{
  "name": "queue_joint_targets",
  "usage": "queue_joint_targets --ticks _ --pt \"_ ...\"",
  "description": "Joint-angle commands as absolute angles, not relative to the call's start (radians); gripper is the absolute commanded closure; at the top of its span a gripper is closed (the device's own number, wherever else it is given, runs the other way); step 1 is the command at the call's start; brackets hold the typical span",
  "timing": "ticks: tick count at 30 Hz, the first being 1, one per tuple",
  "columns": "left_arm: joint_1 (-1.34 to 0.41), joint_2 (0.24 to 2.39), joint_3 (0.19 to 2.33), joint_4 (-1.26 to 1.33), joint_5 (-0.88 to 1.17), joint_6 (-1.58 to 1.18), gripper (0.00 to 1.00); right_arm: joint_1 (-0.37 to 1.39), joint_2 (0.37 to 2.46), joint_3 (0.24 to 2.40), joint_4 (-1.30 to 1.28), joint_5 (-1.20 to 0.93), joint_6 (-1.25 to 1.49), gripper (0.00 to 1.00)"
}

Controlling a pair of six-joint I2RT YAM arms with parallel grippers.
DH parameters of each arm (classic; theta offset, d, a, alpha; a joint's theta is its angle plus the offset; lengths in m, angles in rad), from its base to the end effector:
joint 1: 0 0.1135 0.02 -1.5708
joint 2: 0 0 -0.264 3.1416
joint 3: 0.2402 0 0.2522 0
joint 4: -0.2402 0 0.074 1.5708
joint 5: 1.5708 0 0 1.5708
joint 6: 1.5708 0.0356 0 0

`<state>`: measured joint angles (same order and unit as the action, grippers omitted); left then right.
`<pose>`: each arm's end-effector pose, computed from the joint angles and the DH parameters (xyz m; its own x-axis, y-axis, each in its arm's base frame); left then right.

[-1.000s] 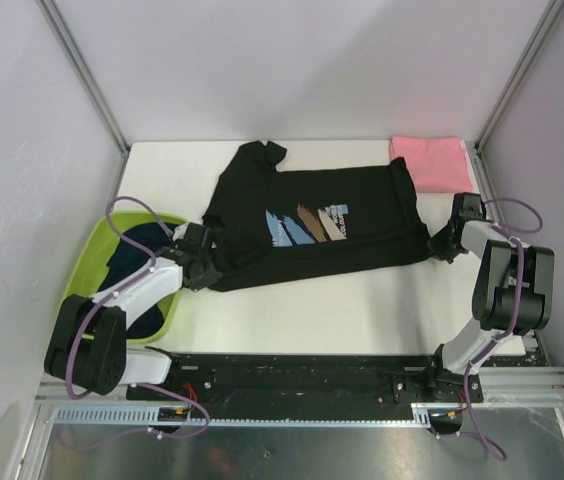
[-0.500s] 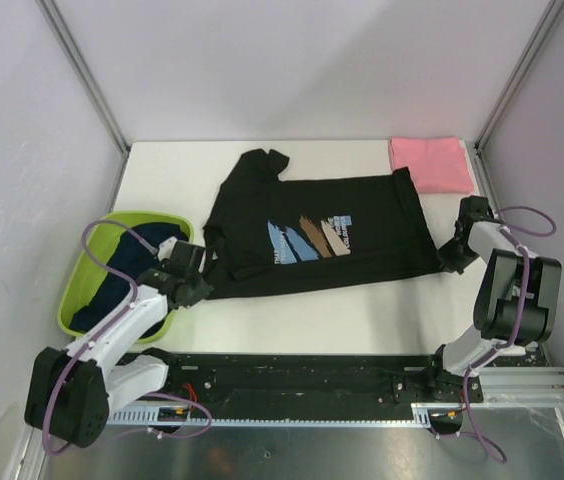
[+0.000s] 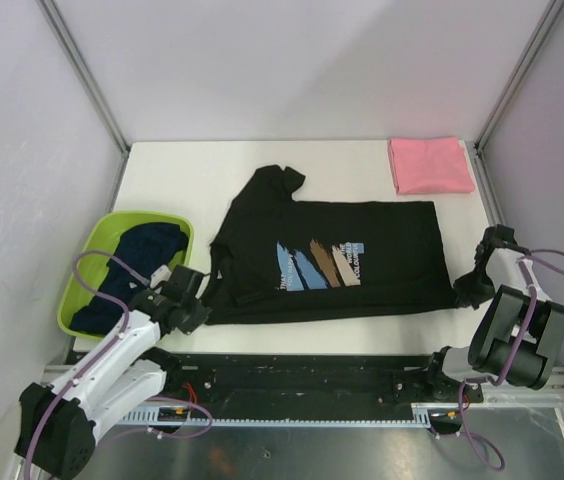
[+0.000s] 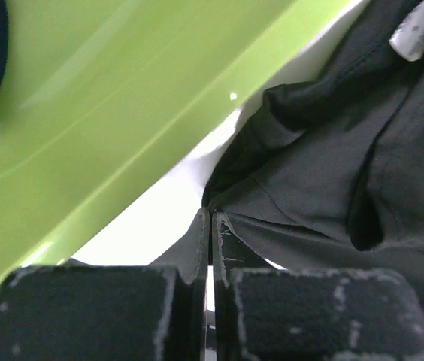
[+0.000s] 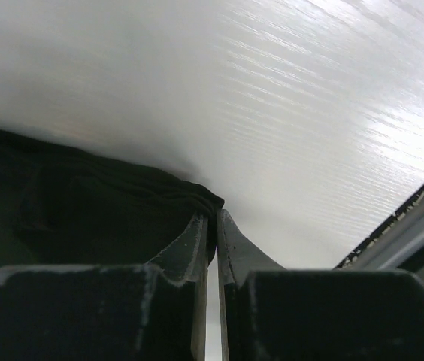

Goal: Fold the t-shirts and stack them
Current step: Fold the flattened tshirt in 1/3 of the way

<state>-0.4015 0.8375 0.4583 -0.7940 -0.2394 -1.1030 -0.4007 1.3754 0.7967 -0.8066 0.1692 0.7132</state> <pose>0.1277 -0.0450 0.1746 -0.6461 -0.6677 -0.3697 -0.6244 0.7410 -0.2470 0.2065 -0.0940 0.1815 -0.4141 0.8758 -0.2478 0.9045 0.4264 -0.0045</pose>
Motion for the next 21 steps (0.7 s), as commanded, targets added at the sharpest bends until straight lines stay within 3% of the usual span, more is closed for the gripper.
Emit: queue_joint_targets --ticks 1,3,5,7,10,13,17,21 --pt "-0.423 0.808 0.398 -0.884 -0.257 -1.248 1.00 -0.427 1.336 0.771 -0.837 0.214 0.728 1.00" --pt "-0.429 0.801 0.376 -0.883 -0.249 -1.263 1.00 -0.431 1.338 0.763 -0.832 0.200 0.726 1.00" --pt "-0.435 0.802 0.374 -0.882 -0.240 -1.261 0.97 -0.433 1.341 0.761 -0.826 0.181 0.725 0.92" --pt "-0.437 0.807 0.393 -0.881 -0.233 -1.243 0.81 -0.435 1.339 0.761 -0.818 0.167 0.721 0.78" --pt "-0.439 0.817 0.456 -0.881 -0.233 -1.185 0.49 -0.436 1.318 0.765 -0.811 0.156 0.715 0.52" --pt "-0.439 0.816 0.543 -0.887 -0.243 -1.111 0.34 -0.434 1.295 0.786 -0.812 0.146 0.701 0.44" --pt "-0.439 0.835 0.673 -0.908 -0.264 -1.007 0.33 -0.403 1.262 0.853 -0.832 0.174 0.685 0.42" --pt "-0.440 0.887 0.740 -0.911 -0.244 -0.925 0.44 -0.334 1.213 0.908 -0.824 0.154 0.657 0.43"
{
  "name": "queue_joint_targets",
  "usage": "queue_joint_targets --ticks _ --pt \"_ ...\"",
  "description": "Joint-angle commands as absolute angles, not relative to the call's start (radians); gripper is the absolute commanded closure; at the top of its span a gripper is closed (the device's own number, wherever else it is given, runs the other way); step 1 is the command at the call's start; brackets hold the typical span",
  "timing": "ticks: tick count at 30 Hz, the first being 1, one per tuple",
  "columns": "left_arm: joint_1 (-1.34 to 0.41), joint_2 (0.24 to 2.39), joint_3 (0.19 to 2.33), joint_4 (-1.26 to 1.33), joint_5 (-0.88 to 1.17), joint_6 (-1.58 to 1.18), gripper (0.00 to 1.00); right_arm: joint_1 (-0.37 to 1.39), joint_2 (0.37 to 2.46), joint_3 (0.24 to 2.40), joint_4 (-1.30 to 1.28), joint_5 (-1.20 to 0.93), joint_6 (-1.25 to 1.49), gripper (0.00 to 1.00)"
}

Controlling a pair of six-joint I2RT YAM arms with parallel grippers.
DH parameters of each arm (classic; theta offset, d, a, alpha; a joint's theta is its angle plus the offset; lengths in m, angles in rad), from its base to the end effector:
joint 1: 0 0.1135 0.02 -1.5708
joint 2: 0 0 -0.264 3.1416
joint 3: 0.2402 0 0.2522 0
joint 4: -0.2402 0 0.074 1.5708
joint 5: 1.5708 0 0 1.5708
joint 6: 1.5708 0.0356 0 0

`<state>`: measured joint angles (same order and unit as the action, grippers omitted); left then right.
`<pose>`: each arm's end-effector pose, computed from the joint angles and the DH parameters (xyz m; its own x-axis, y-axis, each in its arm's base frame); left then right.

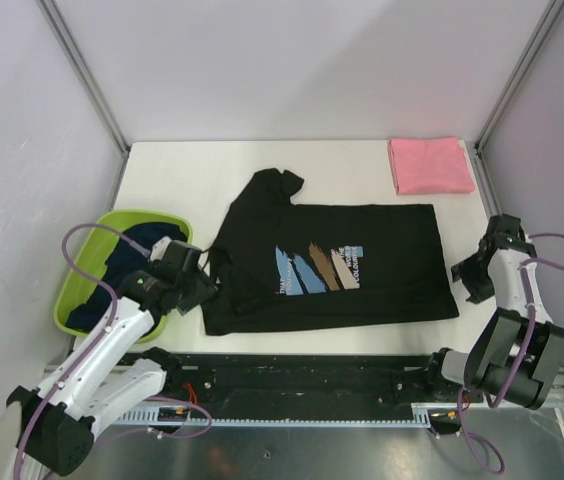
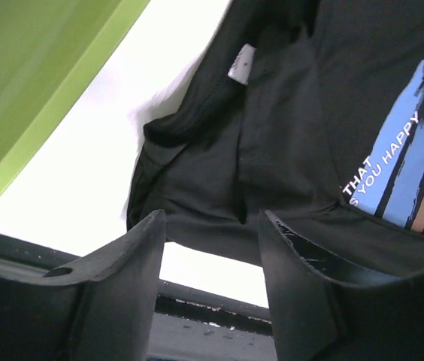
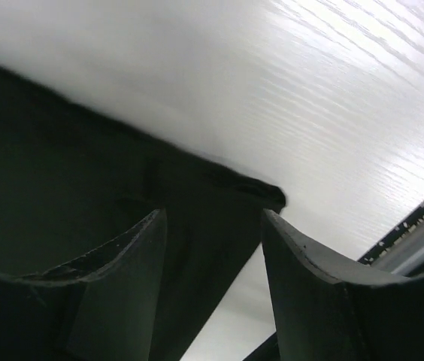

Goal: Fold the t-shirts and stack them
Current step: Fold the flattened tshirt in 1/3 of the way

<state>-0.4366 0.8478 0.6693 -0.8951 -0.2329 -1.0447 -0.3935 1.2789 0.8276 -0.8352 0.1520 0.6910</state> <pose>0.1384 -0.0555 0.2315 -0.6695 -0.6161 -0.4149 -0.5322 0.7876 -0.3106 0.2023 -0.0898 0.2087 -0.4166 0.8550 -0.3088 0.8873 0.4564 0.0668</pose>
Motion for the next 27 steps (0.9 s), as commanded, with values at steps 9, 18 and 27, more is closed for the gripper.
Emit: queue_joint_targets --ticks 9,18,27 --pt "-0.447 1.020 0.727 -0.806 -0.183 -0.872 0.55 0.157 1.113 0.920 -0.635 0.043 0.702 0.48" --pt "-0.321 1.138 0.831 -0.776 -0.209 -0.801 0.49 0.832 1.306 0.932 -0.306 0.193 0.700 0.50" --pt "-0.225 1.180 0.922 -0.776 -0.183 -0.739 0.49 1.147 1.742 1.270 -0.338 0.336 0.588 0.51"
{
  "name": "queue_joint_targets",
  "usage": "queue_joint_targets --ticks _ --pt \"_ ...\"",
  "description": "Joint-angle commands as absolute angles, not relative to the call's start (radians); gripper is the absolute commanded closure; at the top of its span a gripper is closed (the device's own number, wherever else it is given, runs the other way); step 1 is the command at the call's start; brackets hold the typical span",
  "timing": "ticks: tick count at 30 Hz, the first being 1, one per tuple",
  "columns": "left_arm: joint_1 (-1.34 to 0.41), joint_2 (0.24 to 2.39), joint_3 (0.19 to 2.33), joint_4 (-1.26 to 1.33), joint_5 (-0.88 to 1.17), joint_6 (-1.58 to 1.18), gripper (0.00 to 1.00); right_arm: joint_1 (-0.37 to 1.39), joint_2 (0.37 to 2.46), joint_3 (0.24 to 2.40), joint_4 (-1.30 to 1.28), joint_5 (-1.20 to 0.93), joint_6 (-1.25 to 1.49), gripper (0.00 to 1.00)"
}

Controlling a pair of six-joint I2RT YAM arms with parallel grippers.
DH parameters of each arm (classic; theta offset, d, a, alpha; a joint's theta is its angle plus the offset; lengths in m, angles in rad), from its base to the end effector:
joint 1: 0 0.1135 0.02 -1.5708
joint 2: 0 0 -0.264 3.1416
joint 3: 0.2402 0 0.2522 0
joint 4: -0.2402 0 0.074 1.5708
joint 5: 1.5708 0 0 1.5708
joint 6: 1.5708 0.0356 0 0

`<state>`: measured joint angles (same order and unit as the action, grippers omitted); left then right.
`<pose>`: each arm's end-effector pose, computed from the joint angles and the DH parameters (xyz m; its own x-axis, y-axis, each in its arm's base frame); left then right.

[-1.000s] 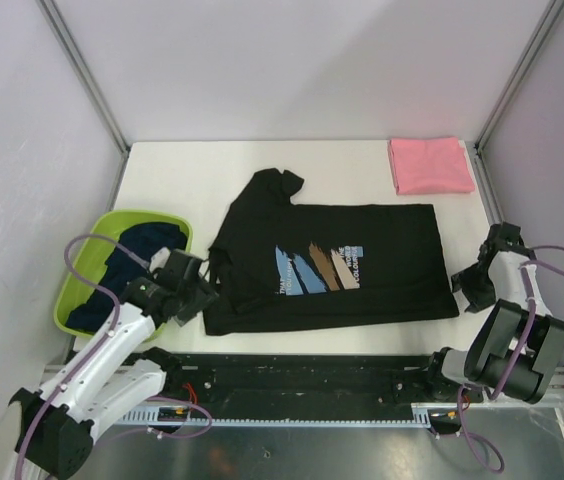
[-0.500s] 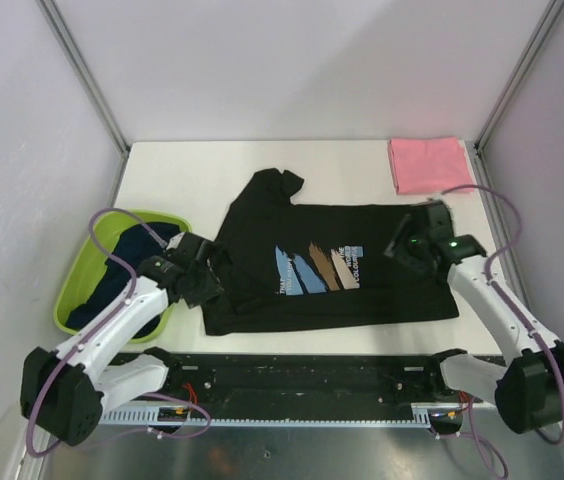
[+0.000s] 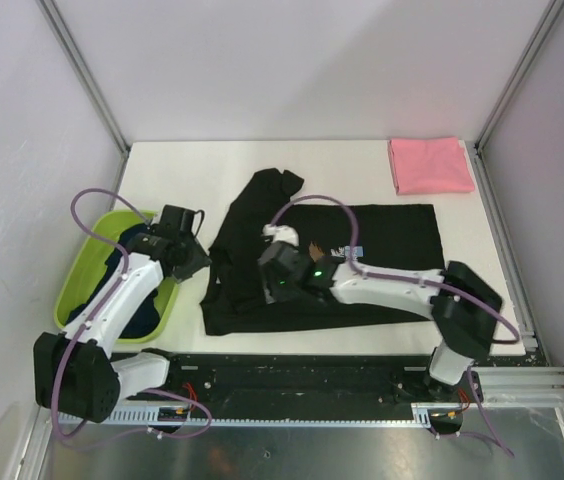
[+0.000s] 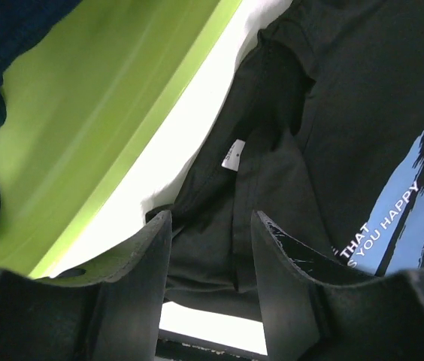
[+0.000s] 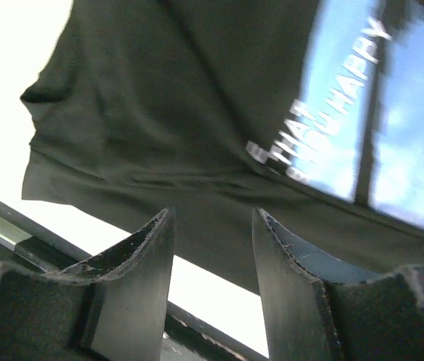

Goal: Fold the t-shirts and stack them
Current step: Fold the flattened tshirt in 1/3 of the way

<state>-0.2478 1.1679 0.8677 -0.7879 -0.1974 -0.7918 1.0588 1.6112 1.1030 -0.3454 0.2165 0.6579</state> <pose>0.2138 -0.0469 0.2448 -0.7116 -0.5397 -0.4497 -0.5041 0.8382 -0.2083 0.1759 0.2973 0.2285 -0.7705 -0.1520 -0.6191 -0.3932 0.8777 0.2738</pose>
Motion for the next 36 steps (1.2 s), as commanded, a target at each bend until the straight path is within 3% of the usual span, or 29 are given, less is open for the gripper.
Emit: queue_joint_targets --ticks 1,13,23,34,36 --pt "-0.220 1.182 0.929 -0.776 -0.181 -0.735 0.49 1.165 1.785 1.313 -0.355 0.352 0.576 0.51" --pt "-0.165 1.202 0.969 -0.771 -0.145 -0.703 0.49 1.288 2.114 1.709 -0.544 0.482 0.460 0.50" --pt "-0.152 1.211 0.959 -0.759 -0.126 -0.695 0.50 1.302 2.140 1.712 -0.573 0.481 0.462 0.51" --pt "-0.150 1.214 0.934 -0.743 -0.096 -0.689 0.50 1.298 2.156 1.719 -0.584 0.481 0.441 0.65" --pt "-0.150 1.211 0.925 -0.740 -0.088 -0.687 0.50 1.290 2.154 1.722 -0.585 0.480 0.438 0.72"
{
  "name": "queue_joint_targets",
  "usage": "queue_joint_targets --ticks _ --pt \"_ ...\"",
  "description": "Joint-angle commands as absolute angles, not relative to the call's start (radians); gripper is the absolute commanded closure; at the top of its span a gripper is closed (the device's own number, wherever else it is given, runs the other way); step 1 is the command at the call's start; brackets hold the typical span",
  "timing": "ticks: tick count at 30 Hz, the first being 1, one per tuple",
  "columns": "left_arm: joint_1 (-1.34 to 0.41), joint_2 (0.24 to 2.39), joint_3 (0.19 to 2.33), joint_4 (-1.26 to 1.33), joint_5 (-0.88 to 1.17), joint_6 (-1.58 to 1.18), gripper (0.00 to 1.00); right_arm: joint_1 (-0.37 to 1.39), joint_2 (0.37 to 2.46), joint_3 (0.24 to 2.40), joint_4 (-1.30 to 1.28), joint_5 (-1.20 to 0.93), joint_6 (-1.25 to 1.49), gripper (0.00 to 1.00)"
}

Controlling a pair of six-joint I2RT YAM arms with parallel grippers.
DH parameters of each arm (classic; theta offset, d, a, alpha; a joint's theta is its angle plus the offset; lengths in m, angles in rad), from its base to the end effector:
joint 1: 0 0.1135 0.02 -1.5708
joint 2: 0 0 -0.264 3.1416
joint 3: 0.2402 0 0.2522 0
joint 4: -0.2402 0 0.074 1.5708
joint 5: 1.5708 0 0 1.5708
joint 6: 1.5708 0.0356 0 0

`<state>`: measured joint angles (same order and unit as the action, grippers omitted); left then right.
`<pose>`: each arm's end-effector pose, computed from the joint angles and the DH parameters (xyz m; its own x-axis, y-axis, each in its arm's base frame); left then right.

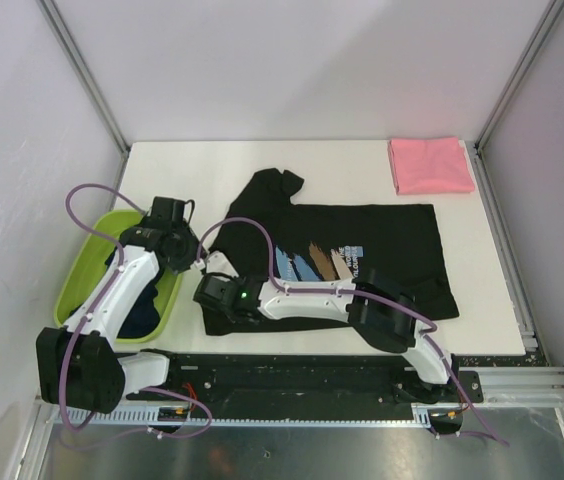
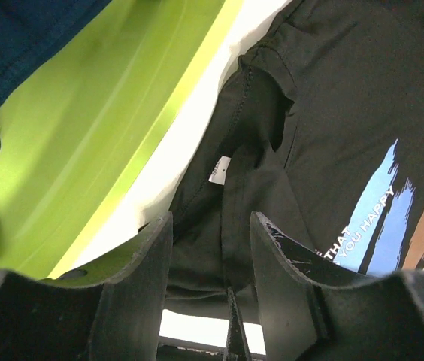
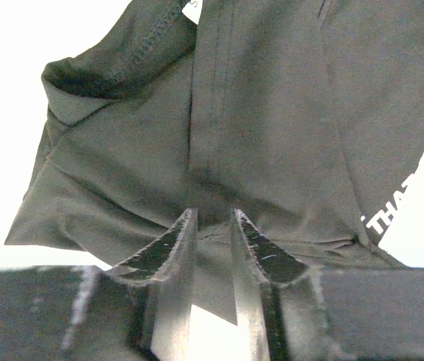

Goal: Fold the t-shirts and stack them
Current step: Fold the flattened tshirt in 1/3 of the way

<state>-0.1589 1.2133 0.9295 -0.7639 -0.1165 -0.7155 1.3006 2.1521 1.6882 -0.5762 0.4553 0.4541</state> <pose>0.2319 -0.0330 0.2551 -0.7111 -0.5459 -0.4431 -0.4858 0.8371 -0.2517 0.1391 0.4435 0.1868 -0.5605 -0.5477 -0.6212 -0.6234 0.7728 -0.1188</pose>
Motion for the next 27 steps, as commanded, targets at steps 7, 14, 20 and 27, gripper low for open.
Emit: queue_joint_targets --ticks 7,14,20,27 --pt "-0.158 1.194 0.873 -0.722 -0.062 -0.691 0.53 1.249 2.119 1.717 -0.582 0.490 0.438 0.99" --pt "-0.203 1.217 0.835 -0.692 -0.049 -0.689 0.55 1.185 2.086 1.722 -0.570 0.493 0.437 1.00" --pt "-0.244 1.267 0.849 -0.668 -0.033 -0.683 0.56 1.114 2.064 1.723 -0.578 0.520 0.447 1.00" --pt "-0.254 1.263 0.845 -0.665 -0.055 -0.684 0.56 1.074 2.018 1.693 -0.543 0.468 0.444 1.00"
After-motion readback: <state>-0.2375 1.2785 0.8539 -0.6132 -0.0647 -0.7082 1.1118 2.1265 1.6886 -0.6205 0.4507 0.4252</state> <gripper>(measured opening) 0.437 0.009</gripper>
